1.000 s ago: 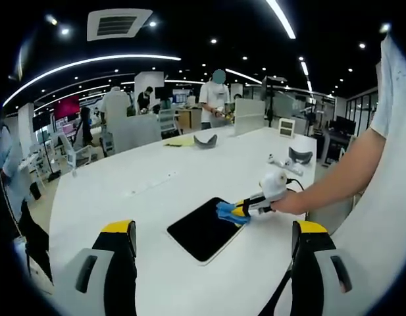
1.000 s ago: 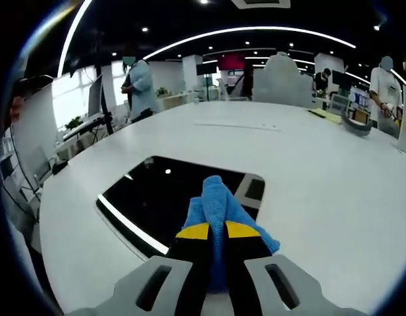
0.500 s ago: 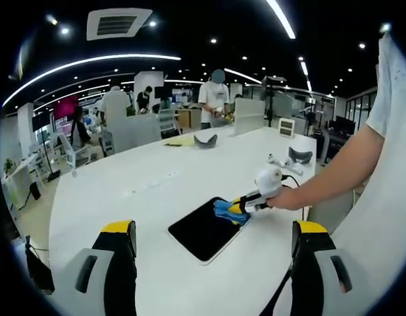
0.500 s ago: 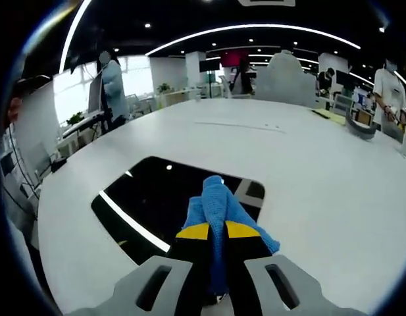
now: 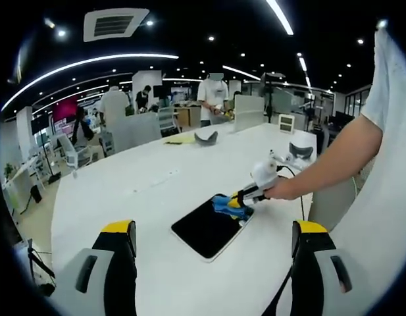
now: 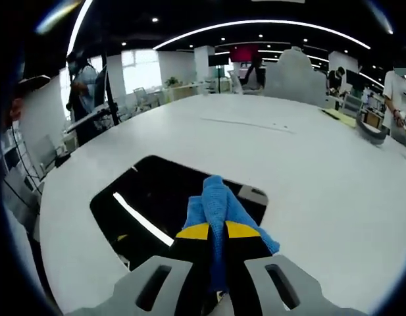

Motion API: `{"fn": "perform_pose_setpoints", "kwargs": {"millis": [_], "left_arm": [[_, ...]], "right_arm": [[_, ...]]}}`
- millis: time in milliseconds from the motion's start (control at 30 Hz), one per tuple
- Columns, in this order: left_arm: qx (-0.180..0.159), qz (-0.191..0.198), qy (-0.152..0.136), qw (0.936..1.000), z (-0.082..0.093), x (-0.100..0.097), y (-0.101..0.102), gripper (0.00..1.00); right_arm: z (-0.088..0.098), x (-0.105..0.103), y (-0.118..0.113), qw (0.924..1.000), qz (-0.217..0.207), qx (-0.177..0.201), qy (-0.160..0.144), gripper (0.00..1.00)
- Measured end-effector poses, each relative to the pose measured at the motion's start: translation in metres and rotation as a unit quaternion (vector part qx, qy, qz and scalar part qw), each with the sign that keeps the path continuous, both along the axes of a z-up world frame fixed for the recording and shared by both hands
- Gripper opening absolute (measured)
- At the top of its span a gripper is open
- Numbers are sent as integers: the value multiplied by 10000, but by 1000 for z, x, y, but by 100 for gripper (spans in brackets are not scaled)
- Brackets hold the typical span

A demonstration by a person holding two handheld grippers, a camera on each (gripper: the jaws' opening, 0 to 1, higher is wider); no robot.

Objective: Wipe the mirror surface with the cleaning cloth until all visible marks leave the cleaned area.

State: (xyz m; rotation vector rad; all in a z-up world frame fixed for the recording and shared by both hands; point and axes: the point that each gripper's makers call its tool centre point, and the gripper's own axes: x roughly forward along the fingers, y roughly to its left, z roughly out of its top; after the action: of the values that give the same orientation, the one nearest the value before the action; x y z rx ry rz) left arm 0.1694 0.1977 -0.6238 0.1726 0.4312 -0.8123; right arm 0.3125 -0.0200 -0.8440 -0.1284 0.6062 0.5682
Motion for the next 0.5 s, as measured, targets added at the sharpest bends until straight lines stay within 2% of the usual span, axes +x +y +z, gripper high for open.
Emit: {"fn": "perform_pose_setpoints", "kwargs": {"millis": [500], "left_arm": [[8,16,123,9999,-7,4,6,99]], "right_arm": [[0,11,6,9997,215,-58,78,2]]}}
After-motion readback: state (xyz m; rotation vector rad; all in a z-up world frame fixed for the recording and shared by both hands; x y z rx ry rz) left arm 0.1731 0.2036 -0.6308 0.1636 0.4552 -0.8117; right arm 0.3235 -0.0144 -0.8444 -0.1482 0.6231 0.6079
